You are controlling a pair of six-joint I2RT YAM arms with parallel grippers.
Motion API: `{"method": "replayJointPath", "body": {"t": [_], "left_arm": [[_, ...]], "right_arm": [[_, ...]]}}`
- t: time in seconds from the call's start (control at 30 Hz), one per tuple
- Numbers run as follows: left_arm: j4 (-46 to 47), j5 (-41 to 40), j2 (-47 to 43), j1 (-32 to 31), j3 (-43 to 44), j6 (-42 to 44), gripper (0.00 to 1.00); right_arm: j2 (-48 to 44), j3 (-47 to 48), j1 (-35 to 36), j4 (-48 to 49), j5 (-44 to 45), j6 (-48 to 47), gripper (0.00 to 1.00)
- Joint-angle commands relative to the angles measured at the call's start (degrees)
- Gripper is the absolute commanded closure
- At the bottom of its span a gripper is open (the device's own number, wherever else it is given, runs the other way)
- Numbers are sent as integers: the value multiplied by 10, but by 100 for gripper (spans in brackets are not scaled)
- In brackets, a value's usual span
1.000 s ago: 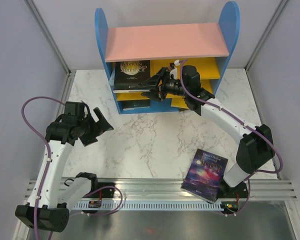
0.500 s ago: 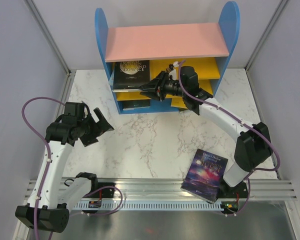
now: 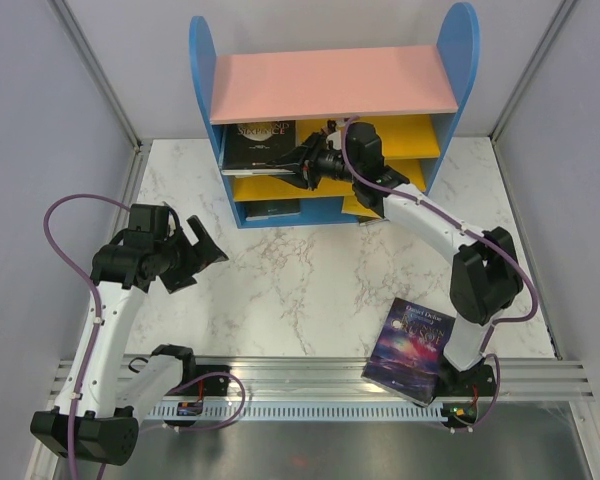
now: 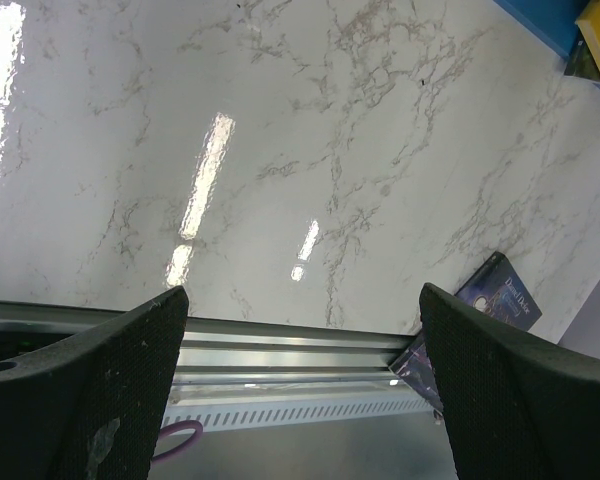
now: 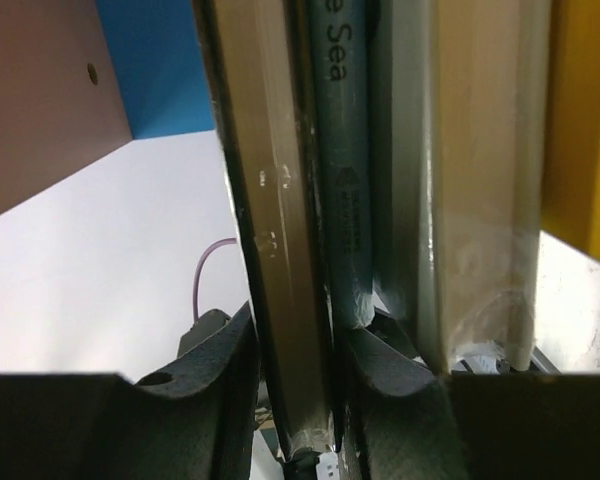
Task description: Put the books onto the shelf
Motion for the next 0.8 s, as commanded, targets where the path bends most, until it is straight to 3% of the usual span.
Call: {"method": "replayJointPath", "body": {"t": [0.0,0.13,0.27,0.4,0.77], "left_arm": [[10,-2,0,-2,12,15,2],[10,-2,0,-2,11,14,2],[12,-2,1,-2,8,14,2],[14,0,2,-2,7,12,2],[16,5,-3,-2,1,7,2]], "right_arm": [[17,34,-1,45,8,15,64],[3,12,-2,48,5,15,60],[-23,-26,-2,48,3,9,44],[-36,-44,-2,47,-1,4,38],[-52,-44,-3,37,-1,-5,42]]}}
